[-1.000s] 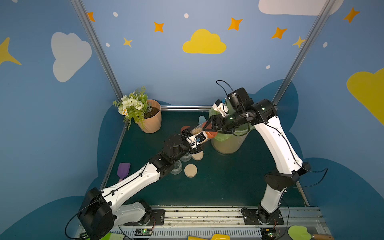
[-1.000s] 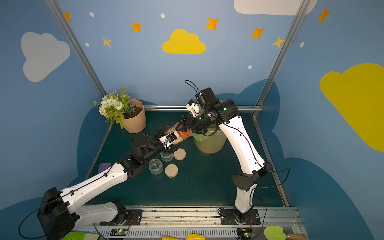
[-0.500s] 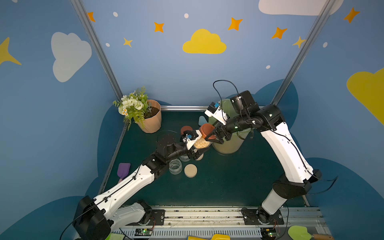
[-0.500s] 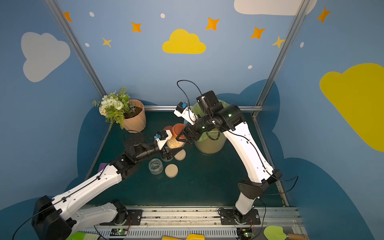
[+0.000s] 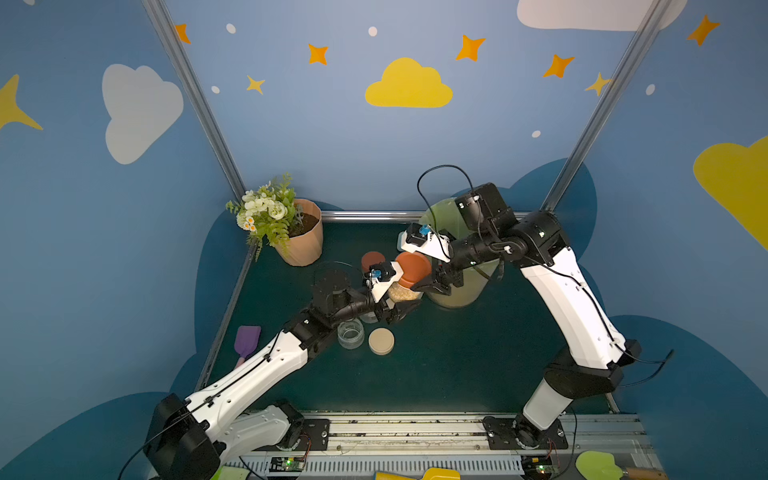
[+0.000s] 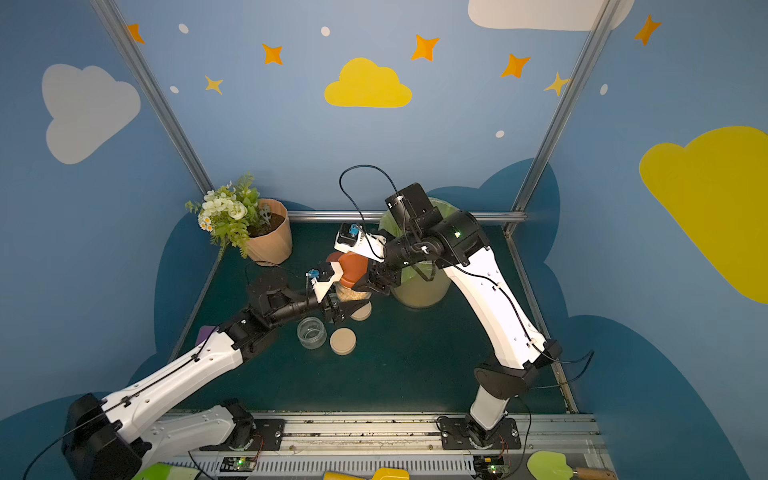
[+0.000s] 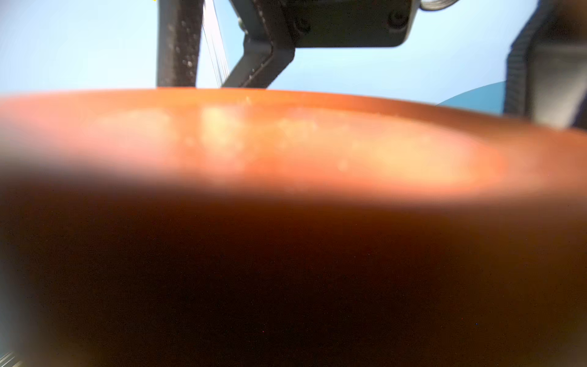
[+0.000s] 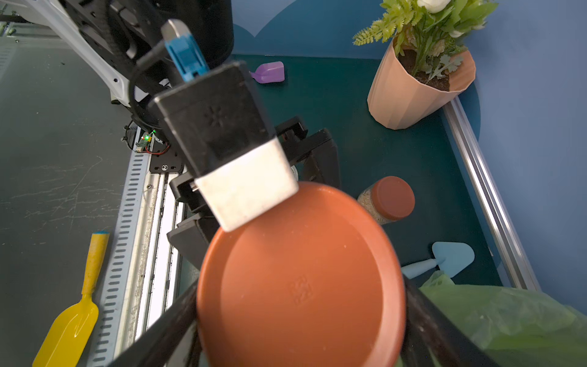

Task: Empty expired oatmeal from jars
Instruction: Unscrew the lid from the jar.

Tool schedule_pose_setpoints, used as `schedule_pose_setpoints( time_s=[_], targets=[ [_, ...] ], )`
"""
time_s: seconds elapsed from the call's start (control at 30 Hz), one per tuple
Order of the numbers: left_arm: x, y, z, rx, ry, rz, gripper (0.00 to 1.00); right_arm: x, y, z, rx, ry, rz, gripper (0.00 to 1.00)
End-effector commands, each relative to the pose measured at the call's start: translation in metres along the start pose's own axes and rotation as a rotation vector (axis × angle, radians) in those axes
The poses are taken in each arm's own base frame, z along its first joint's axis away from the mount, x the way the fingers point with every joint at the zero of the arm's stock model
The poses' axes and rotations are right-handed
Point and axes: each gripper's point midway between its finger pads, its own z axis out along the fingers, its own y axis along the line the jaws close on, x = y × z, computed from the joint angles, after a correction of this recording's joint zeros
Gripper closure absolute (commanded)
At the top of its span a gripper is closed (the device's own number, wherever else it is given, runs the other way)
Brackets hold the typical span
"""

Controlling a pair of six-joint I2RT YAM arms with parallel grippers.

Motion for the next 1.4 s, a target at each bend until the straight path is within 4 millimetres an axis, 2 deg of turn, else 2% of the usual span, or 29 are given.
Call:
schedule_pose_setpoints(
  time_s=[0.0,0.1,0.2,0.43,0.67,0.8,1.07,1.23,1.37],
  targets=[
    [-0.085,-0.007,-0.025,-0.004,-0.279,0.100,0.97,0.024,-0.006,0.014,-0.009,0.110,-0.029,0.20],
    [-0.083,-0.007,-0.024,-0.005,-0.275,0.100,0.96,0.026,-0.008,0.016,-0.006,0.115,-0.012,0.19],
    [-0.081,-0.007,-0.024,-0.004,-0.272,0.103,0.97,0.028,-0.008,0.019,-0.020,0.130,0.011,0.12],
    [-0.082,-0.005,-0.028,-0.028,-0.282,0.115,0.97,0.029,-0.010,0.019,-0.014,0.139,0.040,0.06],
    [-0.076,-0.001,-0.028,-0.048,-0.269,0.111,0.97,0.020,-0.019,0.004,0.052,0.092,0.057,0.04],
    [-0.072,0.002,-0.027,-0.065,-0.259,0.108,0.97,0.014,-0.017,-0.006,0.064,0.047,0.066,0.04],
    [-0.067,0.014,-0.028,-0.128,-0.228,0.125,0.97,0.014,-0.020,-0.027,0.152,-0.047,0.123,0.04],
    [-0.055,0.030,-0.021,-0.204,-0.160,0.163,0.97,0.008,-0.025,-0.054,0.238,-0.218,0.270,0.04],
    [-0.044,0.042,-0.016,-0.262,-0.101,0.208,0.97,0.007,-0.044,-0.084,0.330,-0.370,0.635,0.04]
  ],
)
